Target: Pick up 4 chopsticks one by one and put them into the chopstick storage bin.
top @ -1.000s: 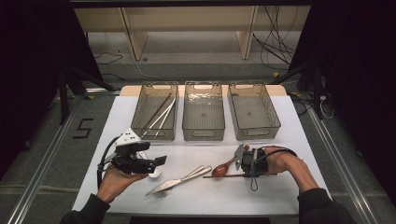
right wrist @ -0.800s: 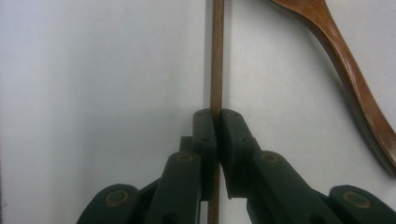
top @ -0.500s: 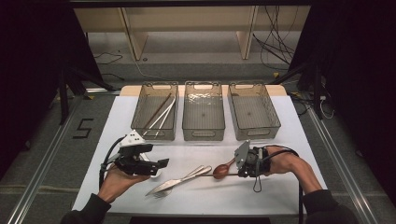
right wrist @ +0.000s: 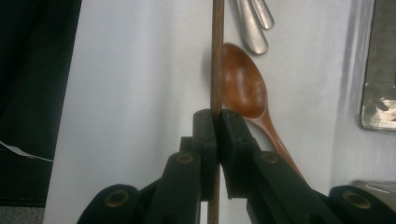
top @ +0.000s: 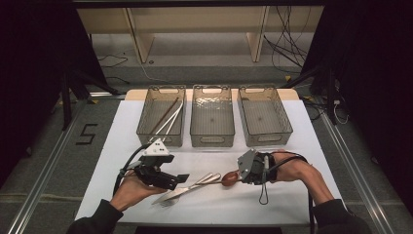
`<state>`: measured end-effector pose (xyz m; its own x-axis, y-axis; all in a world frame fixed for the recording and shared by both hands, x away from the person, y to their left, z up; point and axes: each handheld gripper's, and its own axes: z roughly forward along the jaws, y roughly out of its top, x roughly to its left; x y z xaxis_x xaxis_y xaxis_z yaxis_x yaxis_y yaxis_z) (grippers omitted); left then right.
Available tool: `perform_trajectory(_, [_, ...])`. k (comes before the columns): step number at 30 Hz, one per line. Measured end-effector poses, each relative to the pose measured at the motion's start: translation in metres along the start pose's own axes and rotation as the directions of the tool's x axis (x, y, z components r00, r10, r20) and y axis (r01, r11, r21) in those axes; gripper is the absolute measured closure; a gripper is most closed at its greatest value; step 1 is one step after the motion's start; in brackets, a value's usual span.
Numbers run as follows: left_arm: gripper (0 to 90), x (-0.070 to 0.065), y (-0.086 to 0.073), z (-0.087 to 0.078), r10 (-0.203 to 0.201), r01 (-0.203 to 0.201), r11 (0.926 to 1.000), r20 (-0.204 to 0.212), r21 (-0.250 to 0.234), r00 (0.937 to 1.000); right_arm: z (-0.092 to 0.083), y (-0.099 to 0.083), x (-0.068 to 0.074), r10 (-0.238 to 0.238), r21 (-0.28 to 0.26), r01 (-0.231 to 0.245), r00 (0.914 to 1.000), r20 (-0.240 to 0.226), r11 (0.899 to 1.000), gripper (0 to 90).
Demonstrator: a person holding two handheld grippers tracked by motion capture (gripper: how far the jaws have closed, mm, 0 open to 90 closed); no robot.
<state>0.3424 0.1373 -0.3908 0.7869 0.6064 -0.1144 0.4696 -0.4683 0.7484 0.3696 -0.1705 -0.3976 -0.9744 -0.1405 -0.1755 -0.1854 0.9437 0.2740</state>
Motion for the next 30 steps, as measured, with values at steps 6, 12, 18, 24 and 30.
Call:
perform_trajectory(6, [18.1,-0.014,0.014,0.017,0.086,-0.088,0.9941,0.036,0.063,0.9956,0.001,0.007,0.002,-0.021,0.019,0.021,0.9997,0.008,1.0,85.8])
perform_trajectory(12, [20.5,-0.026,0.021,0.03,0.14,-0.148,0.9827,0.079,0.111,0.987,0.001,0.015,0.005,-0.044,0.02,0.043,0.9989,0.02,0.999,85.8])
perform_trajectory(18, [26.1,-0.036,0.022,0.04,0.205,-0.218,0.9647,0.098,0.147,0.9737,-0.001,0.022,0.007,-0.07,0.019,0.07,0.9971,0.028,0.997,85.8])
perform_trajectory(24, [40.0,-0.046,0.021,0.048,0.294,-0.312,0.9334,0.122,0.177,0.9481,-0.001,0.025,0.009,-0.051,0.012,0.051,0.998,0.036,0.999,85.7])
perform_trajectory(30, [51.1,-0.055,0.021,0.055,0.366,-0.389,0.8983,0.142,0.204,0.9197,-0.001,0.028,0.01,-0.054,0.009,0.054,0.9976,0.043,0.999,85.8])
